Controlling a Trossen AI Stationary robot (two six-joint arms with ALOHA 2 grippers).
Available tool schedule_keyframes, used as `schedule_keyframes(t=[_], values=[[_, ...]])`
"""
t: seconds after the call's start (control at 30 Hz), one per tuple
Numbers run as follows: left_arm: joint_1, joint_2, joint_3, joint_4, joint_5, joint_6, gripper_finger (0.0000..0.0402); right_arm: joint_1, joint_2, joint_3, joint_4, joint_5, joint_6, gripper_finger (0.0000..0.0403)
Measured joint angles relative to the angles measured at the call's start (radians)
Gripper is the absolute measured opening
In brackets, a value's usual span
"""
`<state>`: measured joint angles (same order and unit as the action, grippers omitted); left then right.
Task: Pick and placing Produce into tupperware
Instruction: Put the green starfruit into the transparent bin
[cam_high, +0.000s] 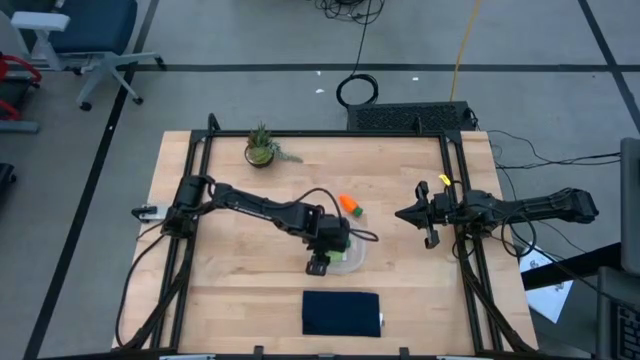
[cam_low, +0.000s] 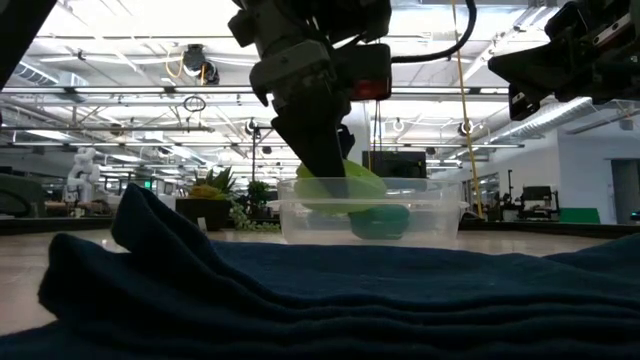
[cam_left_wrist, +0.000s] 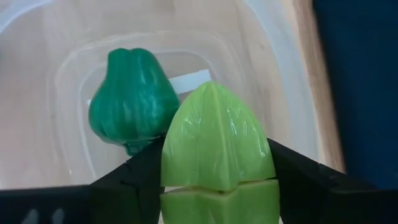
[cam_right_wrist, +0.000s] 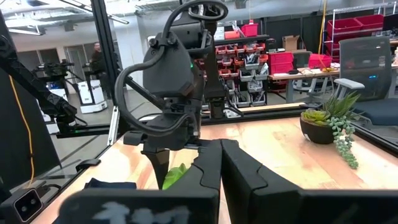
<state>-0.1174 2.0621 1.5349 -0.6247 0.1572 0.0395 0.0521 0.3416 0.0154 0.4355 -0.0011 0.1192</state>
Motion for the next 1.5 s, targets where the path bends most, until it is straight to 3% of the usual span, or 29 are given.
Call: schedule_keyframes(t=[1.5], values=[[-0.001,0.047,0.000,0.045,0.033,0.000,0.0246,0.000,0.000,0.000,-0.029,0.000,0.026,0.0000]])
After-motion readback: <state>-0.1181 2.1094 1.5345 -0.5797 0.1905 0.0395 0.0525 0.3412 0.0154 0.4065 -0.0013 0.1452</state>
